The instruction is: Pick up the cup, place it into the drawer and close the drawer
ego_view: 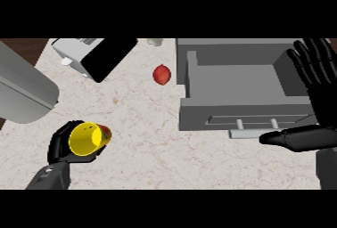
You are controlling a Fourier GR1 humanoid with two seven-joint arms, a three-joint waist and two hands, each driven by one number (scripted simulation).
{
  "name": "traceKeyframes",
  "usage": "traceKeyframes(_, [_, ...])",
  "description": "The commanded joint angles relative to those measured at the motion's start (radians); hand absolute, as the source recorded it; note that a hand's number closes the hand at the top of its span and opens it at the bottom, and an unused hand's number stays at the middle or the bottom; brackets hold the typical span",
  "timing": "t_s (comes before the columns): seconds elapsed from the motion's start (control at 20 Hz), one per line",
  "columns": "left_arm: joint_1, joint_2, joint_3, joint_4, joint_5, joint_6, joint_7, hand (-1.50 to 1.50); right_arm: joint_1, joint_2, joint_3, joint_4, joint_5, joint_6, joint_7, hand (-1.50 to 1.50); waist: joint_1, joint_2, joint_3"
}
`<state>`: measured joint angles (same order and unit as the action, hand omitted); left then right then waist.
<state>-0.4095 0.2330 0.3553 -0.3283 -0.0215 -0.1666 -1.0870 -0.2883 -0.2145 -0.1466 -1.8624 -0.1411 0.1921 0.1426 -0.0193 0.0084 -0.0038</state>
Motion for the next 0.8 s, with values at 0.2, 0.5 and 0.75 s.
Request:
traceKeyframes(0.2, [-0.101,-0.102,0.065,-0.008,0.066,0.031,-0.133,1.5,0.021,-0.025,-0.038,0.053,-0.021,0.044,-0.065,-1.5,0.0,0.001,0.001])
traceKeyframes(0.5, [-0.217,-0.14,-0.019,-0.11,0.04,-0.03,0.001,1.5,-0.017,0.013,0.011,0.054,0.036,-0.013,-0.033,-1.5,0.02,-0.009,0.004])
traceKeyframes(0.75, [-0.271,-0.17,-0.058,-0.271,0.053,0.026,0.135,1.5,0.058,0.005,-0.012,0.012,0.014,0.014,-0.063,-1.5,0.027,-0.016,0.005])
